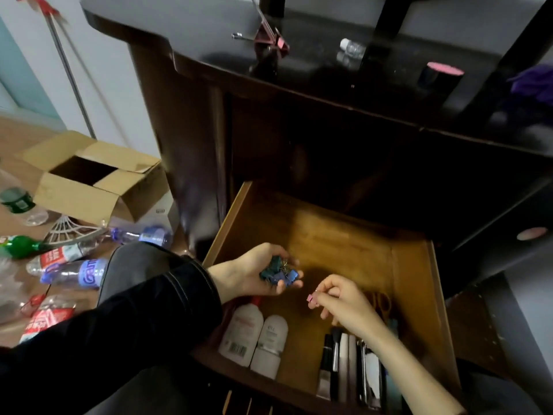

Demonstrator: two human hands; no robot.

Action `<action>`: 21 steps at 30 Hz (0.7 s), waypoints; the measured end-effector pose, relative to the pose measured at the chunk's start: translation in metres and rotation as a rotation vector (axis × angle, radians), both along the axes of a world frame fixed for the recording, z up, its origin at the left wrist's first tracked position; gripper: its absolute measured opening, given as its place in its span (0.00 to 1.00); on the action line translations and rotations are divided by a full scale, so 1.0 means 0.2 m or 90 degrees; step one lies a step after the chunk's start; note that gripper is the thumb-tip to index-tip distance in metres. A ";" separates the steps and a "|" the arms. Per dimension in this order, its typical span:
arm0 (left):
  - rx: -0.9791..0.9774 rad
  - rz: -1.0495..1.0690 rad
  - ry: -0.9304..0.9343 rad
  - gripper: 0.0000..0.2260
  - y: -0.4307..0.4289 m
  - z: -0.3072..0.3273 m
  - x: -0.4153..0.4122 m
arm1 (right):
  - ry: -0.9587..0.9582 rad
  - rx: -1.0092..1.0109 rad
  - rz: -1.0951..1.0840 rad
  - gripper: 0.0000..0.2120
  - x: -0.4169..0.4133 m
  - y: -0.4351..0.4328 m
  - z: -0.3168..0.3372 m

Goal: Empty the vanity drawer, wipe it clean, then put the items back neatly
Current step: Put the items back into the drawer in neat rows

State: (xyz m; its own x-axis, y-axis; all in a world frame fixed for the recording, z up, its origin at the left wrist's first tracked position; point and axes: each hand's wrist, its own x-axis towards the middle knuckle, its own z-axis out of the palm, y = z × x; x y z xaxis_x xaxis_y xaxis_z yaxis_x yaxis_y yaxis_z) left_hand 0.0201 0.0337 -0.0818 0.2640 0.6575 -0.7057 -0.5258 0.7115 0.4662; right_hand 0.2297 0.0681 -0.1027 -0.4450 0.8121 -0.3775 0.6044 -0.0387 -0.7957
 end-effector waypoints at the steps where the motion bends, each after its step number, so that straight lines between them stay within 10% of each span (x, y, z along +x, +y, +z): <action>1: 0.001 -0.017 -0.017 0.09 0.02 -0.01 0.00 | -0.014 0.003 0.021 0.05 0.00 0.00 -0.02; 21: -0.038 0.015 0.065 0.06 0.07 -0.13 0.00 | -0.160 -0.026 0.367 0.04 -0.01 -0.06 -0.10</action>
